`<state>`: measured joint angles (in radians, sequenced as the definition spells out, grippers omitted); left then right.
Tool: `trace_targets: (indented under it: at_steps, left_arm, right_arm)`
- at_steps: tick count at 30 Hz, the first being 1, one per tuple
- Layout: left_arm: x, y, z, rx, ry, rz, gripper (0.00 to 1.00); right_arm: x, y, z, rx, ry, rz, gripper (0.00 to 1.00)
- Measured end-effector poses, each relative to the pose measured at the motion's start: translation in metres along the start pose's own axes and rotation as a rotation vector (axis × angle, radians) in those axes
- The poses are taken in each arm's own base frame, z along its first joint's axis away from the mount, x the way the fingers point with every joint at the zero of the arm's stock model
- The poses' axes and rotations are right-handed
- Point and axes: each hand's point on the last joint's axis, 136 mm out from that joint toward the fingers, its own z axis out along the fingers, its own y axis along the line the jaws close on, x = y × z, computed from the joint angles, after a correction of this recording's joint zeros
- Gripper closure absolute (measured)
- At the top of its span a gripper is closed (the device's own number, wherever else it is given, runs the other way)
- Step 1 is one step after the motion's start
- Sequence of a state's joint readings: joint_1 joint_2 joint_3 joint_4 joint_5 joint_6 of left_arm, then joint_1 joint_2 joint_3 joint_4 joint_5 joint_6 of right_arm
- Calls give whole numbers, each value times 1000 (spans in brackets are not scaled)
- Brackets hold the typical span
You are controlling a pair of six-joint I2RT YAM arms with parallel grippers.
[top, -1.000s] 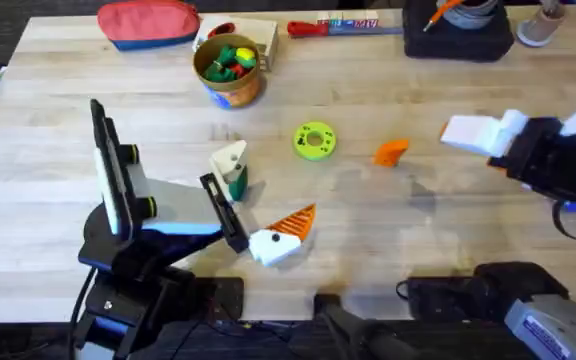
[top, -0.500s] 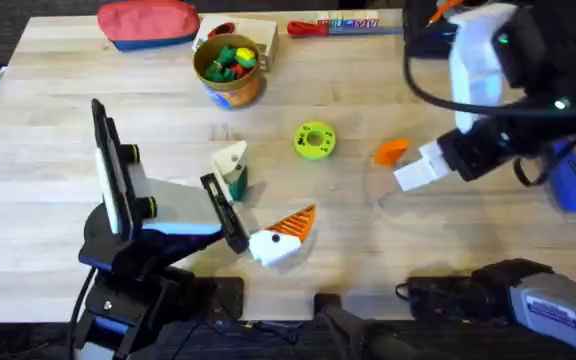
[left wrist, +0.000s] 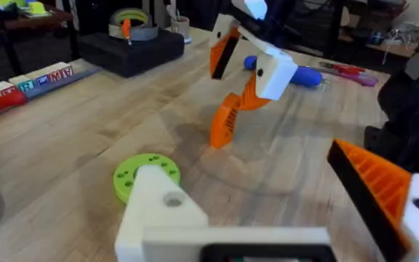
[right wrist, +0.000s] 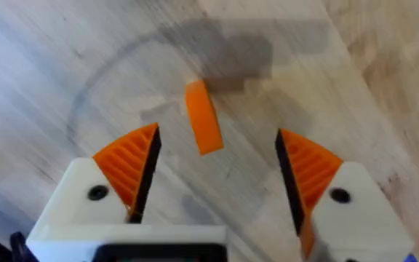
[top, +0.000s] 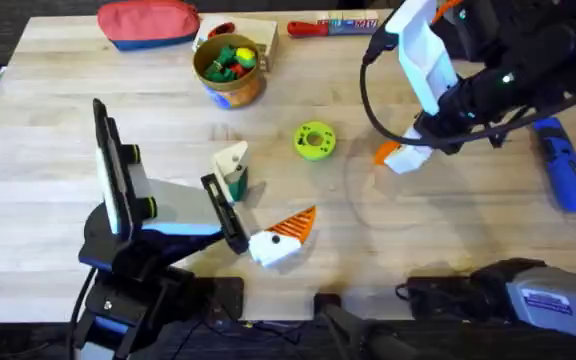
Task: Pick up the gripper from the table and insert it into the empty holder that is missing its gripper. Then pick up a screw, insert it into the mounting hole, and use the screwdriver to tighten it. Finally, clean up the table by picking up the vegetable and placing it into the bucket.
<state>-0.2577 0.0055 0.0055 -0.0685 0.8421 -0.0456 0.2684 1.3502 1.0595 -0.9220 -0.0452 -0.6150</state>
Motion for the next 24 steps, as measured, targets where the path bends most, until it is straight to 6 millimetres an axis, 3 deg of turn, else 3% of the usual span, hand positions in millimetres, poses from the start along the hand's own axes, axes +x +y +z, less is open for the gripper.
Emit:
trace_targets:
  at_steps: [3,16,24]
  left_arm:
    - [0,0,0,0,0,0,13]
    - [0,0,0,0,0,0,11]
    - [0,0,0,0,0,0,12]
  right_arm:
    - [-4,-3,0,11,-14,-31,166]
    - [3,3,15,-40,49,-81,192]
    - [9,8,19,-67,83,-114,309]
